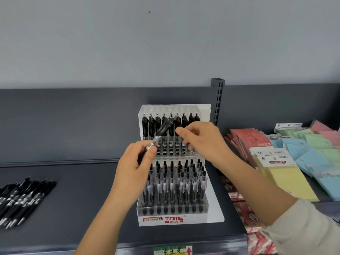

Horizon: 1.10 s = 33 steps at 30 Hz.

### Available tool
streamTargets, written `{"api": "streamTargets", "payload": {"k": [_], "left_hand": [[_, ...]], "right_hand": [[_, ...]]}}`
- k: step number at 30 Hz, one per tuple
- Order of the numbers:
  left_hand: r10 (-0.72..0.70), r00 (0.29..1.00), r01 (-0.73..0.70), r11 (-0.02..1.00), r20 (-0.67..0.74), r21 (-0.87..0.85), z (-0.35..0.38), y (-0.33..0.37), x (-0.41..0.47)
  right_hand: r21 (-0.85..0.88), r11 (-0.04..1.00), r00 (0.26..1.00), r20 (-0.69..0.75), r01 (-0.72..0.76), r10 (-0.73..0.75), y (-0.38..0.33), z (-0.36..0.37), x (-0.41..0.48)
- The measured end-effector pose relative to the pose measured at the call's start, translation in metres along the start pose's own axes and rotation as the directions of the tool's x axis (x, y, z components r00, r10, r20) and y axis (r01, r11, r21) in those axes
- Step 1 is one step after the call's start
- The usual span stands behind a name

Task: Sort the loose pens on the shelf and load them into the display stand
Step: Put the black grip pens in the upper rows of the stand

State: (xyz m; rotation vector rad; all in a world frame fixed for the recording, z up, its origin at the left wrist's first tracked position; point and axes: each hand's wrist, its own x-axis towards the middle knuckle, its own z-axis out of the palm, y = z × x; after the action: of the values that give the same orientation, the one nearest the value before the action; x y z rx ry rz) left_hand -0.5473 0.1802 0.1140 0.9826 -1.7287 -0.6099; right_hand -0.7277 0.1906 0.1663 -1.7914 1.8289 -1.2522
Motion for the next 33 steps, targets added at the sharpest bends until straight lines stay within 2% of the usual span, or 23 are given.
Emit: {"api": "streamTargets", "payload": {"k": [3,5,7,9,12,14,17,25,30,33], "left_hand": [[0.128,0.991,-0.132,0.986,0.042,0.101,0.01,0.008,-0.001],[0.196,0.978,-0.205,0.967,0.069,0.154,0.015,0.011,-0.002],[0.209,0.974,-0.223,0.955,0.086,0.197,0.012,0.009,0.002],[0.151,0.985,-0.167,0.949,0.08,0.266,0.002,-0.003,0.01],[0.02,0.999,-0.037,0.917,0.045,0.398,-0.013,-0.033,0.024],[-0.068,0.996,0.034,0.9,0.062,0.435,-0.015,-0.046,0.028],[-0.133,0.988,0.091,0.903,0.072,0.419,-0.01,-0.051,0.028],[-0.109,0.994,0.089,0.922,0.033,0.377,-0.011,-0.051,0.026],[-0.11,0.993,0.091,0.92,0.028,0.382,-0.01,-0.049,0.027],[-0.121,0.992,0.097,0.917,0.038,0.386,-0.011,-0.05,0.027]], "right_hand": [[0.363,0.925,0.988,0.14,-0.109,0.062,-0.013,0.01,-0.019],[0.497,0.854,0.985,0.14,-0.155,0.097,-0.014,0.011,-0.022],[0.536,0.829,0.986,0.122,-0.16,0.112,-0.013,0.003,-0.02],[0.503,0.854,0.991,0.039,-0.133,0.132,-0.007,-0.011,-0.012],[0.394,0.916,0.974,-0.165,-0.081,0.157,0.009,-0.035,0.005],[0.293,0.952,0.965,-0.213,-0.088,0.154,0.019,-0.043,0.014],[0.189,0.977,0.977,-0.164,-0.102,0.134,0.027,-0.042,0.022],[0.058,0.998,0.985,-0.174,0.01,0.0,0.024,-0.033,0.033],[-0.175,0.985,0.996,-0.091,-0.012,-0.004,0.028,-0.021,0.036],[-0.315,0.949,0.994,-0.105,-0.003,-0.032,0.027,-0.016,0.036]]}}
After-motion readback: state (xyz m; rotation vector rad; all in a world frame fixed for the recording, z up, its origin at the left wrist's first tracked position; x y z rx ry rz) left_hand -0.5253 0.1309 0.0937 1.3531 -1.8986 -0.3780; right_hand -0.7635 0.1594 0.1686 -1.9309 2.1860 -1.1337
